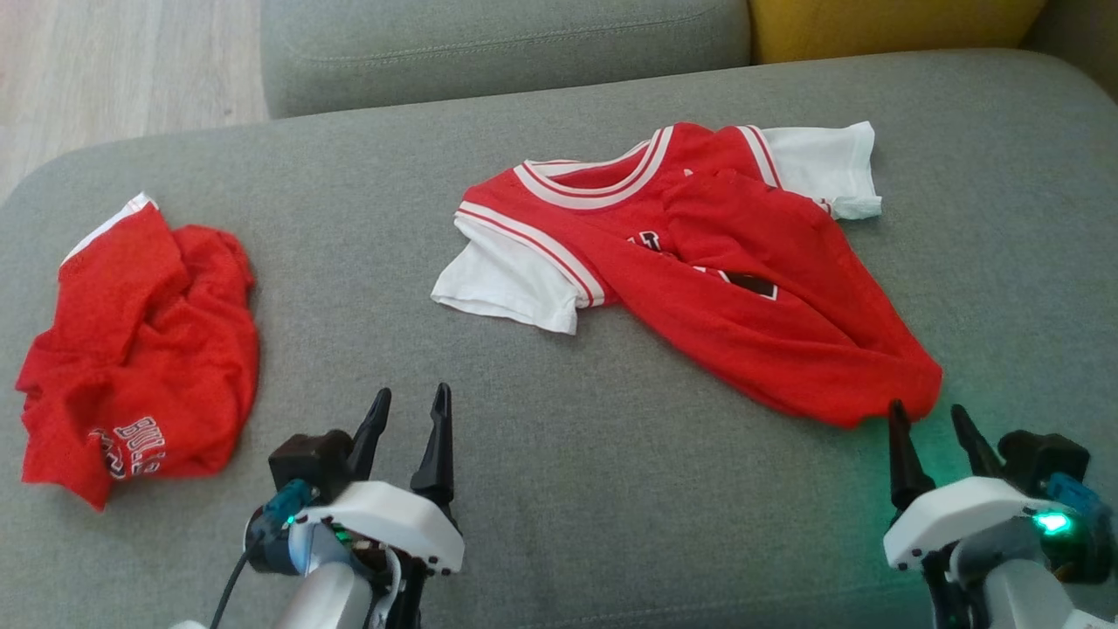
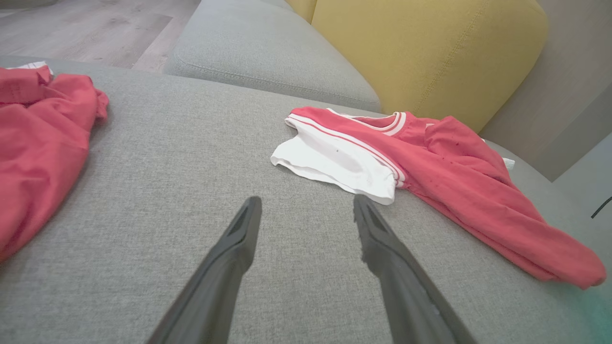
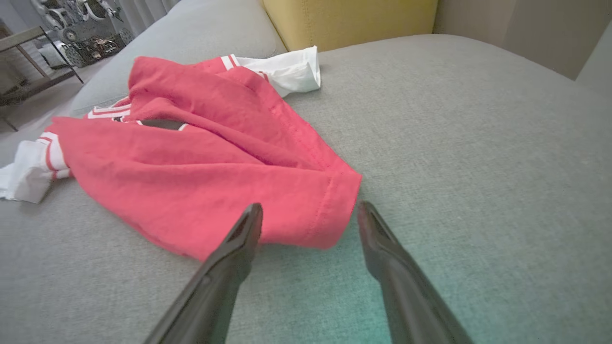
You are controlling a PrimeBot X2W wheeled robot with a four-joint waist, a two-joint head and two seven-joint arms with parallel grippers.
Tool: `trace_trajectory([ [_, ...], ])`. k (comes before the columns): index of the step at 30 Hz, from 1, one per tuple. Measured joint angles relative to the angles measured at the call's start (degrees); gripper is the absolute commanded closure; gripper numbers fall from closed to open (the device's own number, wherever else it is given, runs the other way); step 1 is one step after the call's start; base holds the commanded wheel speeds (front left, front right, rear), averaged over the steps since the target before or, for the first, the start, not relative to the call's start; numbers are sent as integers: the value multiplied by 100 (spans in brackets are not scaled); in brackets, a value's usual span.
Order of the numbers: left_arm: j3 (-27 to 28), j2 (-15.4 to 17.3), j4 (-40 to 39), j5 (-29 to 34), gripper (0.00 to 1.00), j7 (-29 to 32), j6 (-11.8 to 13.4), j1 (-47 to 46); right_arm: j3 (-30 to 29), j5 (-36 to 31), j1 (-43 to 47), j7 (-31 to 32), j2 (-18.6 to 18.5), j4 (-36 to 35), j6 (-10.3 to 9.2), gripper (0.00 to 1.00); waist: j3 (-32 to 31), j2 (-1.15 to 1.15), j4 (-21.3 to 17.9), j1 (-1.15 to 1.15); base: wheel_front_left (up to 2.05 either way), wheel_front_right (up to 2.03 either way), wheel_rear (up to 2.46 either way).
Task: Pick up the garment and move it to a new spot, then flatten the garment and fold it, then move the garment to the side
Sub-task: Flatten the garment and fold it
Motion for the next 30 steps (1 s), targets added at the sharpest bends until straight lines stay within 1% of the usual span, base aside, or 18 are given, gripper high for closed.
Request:
trace_trajectory([
  [5,-4,1,14,58,0,0,-26,1,-12,189,204,258,71,-314,0,0,9,0,47,0,0,0,0],
  [10,-3,1,20,111,0,0,-44,0,-208,312,209,333,71,-314,0,0,86,0,96,0,0,0,0],
  [14,9,2,22,146,0,0,-51,-6,-315,435,163,387,71,-200,0,0,171,0,137,0,0,0,0],
  [17,22,2,24,202,0,0,-65,-15,-421,591,-32,396,71,-33,0,0,261,0,177,0,0,0,0],
  [23,37,2,31,259,0,0,-107,-62,-327,893,-461,404,71,219,0,0,449,0,239,0,0,0,0],
  [24,37,2,38,259,0,0,-133,-80,-298,954,-500,405,71,264,0,9,460,0,251,0,0,0,0],
  [25,37,2,48,259,0,0,-142,-105,-275,1022,-522,405,71,287,0,57,470,0,259,0,0,0,0],
  [26,43,2,54,259,0,0,-142,-133,-261,1088,-536,405,71,303,0,100,477,0,262,0,0,0,0],
  [30,57,2,63,259,0,0,-142,-158,-140,1216,-552,396,70,285,0,100,445,0,255,0,0,0,0],
])
